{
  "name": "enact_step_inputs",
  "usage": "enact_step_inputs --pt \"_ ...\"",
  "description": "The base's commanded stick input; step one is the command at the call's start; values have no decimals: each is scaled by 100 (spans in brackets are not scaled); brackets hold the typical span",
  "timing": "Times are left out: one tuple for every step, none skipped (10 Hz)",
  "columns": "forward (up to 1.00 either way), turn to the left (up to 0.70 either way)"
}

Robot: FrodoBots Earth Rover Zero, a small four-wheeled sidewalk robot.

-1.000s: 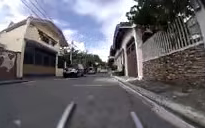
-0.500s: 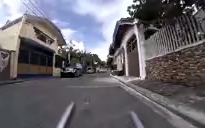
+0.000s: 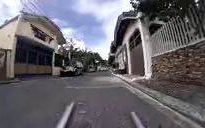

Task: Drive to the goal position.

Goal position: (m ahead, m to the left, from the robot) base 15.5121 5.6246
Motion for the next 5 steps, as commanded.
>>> enact_step_inputs --pt "100 0" --pt "100 0" --pt "100 0" --pt "100 0" --pt "100 0"
